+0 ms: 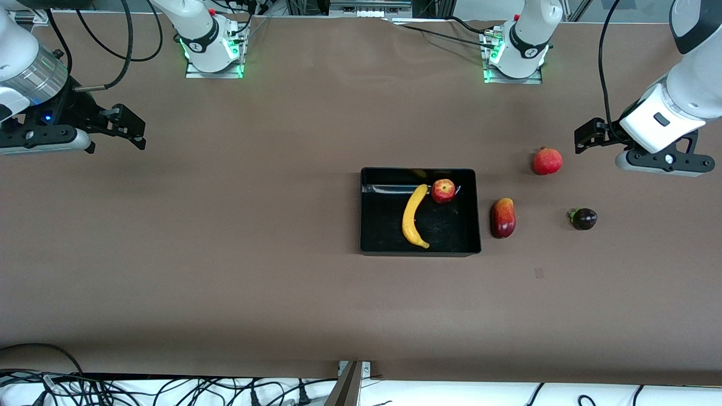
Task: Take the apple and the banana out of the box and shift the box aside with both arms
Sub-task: 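Move the left gripper toward the red apple in the black tray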
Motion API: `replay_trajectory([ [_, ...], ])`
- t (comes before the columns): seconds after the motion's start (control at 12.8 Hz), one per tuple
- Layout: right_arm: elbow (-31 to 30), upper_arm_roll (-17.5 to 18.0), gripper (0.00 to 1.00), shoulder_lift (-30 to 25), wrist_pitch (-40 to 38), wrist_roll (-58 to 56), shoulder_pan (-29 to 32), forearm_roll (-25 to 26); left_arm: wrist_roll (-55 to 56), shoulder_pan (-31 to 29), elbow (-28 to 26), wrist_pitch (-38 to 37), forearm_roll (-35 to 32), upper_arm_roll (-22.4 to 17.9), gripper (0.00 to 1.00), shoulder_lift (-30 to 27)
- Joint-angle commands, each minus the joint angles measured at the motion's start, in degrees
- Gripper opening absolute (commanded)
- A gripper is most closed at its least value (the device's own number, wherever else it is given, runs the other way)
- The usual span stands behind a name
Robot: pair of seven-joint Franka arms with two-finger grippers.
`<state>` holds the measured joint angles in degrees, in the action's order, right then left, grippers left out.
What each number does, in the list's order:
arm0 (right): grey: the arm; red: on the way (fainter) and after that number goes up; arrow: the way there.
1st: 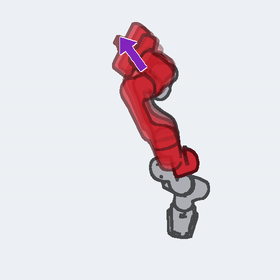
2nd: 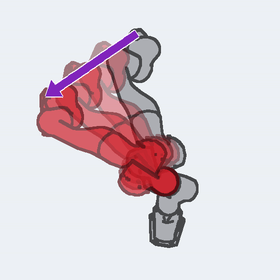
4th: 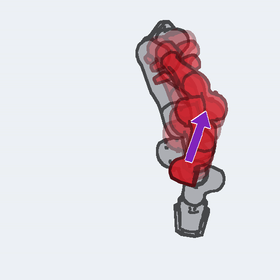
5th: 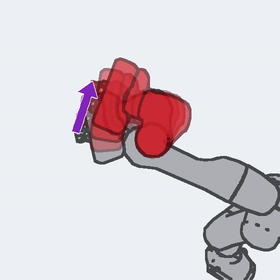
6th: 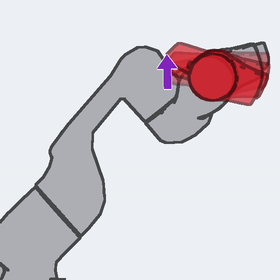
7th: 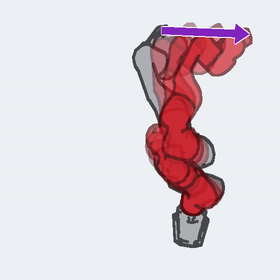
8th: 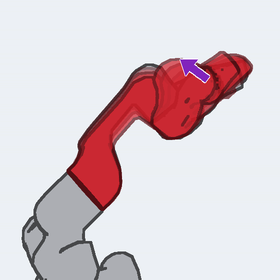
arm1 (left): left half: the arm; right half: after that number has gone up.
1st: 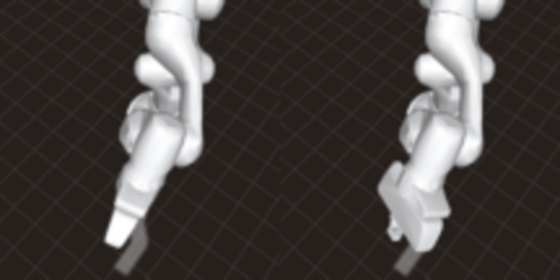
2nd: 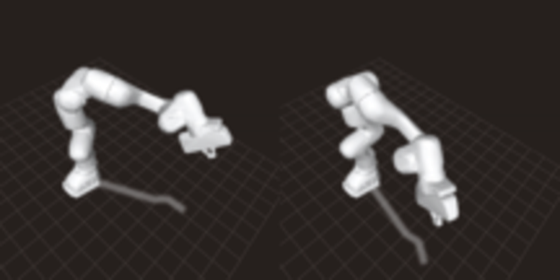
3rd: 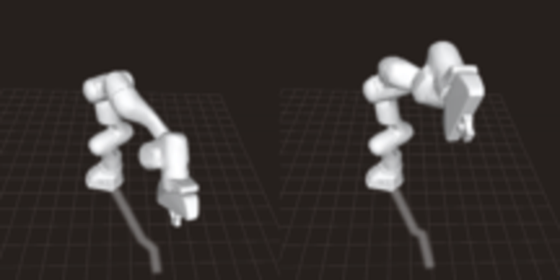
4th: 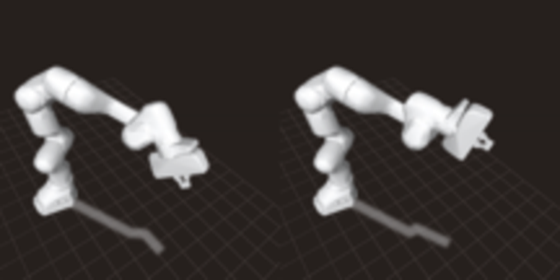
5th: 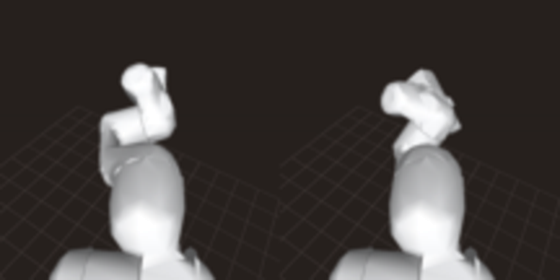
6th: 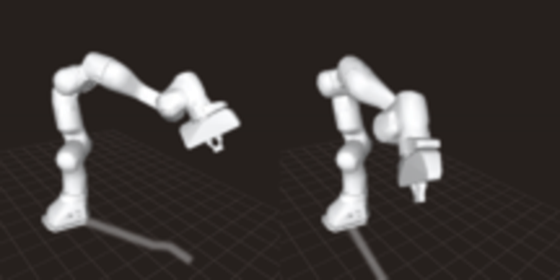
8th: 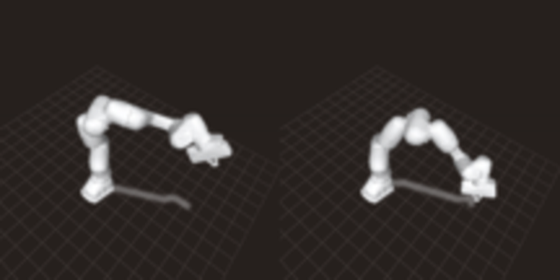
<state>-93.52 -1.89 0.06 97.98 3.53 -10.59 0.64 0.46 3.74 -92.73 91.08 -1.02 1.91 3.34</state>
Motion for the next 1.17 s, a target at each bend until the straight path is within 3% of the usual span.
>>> replay_trajectory([
  [0.0,0.9,0.2,1.00,0.3,0.5,0.0,0.1,0.2,0.2,0.4,3.6,-2.2,0.2,-0.2,1.00,1.9],
  [0.7,0.8,0.2,1.00,0.3,0.5,0.0,0.0,0.2,0.7,0.7,3.9,-3.8,1.1,0.1,1.00,2.6],
  [0.86,0.9,0.2,1.00,0.3,0.5,0.0,0.0,0.2,1.8,2.8,3.8,-3.7,1.5,1.4,1.00,3.5],
  [1.1,0.9,0.2,1.00,0.3,0.6,0.0,0.0,0.2,11.9,10.6,4.0,-3.3,1.6,3.1,1.00,9.6],
])
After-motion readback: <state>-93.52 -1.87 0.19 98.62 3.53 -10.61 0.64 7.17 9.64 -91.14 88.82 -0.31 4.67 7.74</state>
